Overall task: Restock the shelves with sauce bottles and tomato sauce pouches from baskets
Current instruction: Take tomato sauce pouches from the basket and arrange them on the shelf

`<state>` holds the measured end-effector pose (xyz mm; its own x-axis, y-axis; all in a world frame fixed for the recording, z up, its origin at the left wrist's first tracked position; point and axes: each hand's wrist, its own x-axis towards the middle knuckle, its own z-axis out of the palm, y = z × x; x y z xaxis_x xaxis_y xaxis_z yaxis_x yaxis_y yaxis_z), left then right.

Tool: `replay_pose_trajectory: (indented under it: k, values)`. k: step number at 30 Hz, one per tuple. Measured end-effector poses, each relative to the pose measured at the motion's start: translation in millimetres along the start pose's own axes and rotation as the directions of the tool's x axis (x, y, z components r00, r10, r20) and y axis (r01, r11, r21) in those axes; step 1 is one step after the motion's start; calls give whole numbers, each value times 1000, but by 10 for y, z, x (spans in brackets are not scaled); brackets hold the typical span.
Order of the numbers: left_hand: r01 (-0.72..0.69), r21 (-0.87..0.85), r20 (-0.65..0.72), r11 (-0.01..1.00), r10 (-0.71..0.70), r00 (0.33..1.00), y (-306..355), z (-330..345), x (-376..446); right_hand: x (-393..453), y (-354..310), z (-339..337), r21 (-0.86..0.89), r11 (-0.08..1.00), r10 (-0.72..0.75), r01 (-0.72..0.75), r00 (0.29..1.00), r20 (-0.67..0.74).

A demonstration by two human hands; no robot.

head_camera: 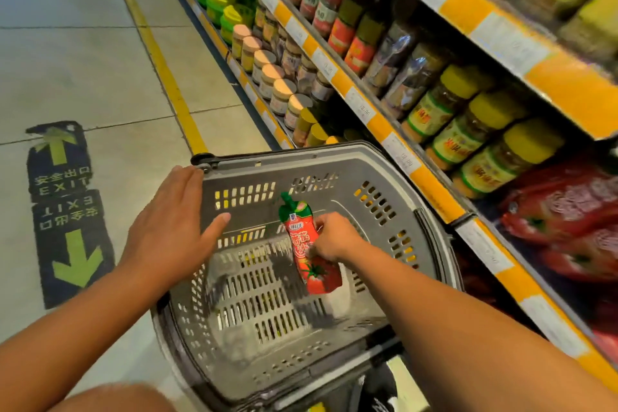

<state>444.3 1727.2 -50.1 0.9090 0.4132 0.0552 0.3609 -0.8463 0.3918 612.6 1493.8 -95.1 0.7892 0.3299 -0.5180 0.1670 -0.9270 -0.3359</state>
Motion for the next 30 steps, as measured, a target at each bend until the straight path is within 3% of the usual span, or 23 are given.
replay_pose_trajectory:
  k: [6, 14, 18, 22, 30]
  values:
    - [-30, 79, 32, 996, 28, 999, 86, -92, -35, -749, 230, -745, 186, 978, -55, 92, 980, -192]
    - [7, 130, 56, 991, -15, 998, 282, -249, 103, -1832, 779, -1397, 525, 816, 24, 242, 893, -449]
    - [-191, 184, 82, 964, 178, 981, 861, -351, 91, -2250, 1121, -1467, 624, 719, 105, 305, 840, -532]
    - [-383, 97, 102, 919, 373, 922, 1700, -352, -52, -2457, 1478, -1468, 713, 625, 219, 317, 805, -551]
    - [-571, -145, 267, 808, 588, 764, 3079, 174, -393, -2560, 2034, -1513, 745, 624, 368, 235, 753, -546]
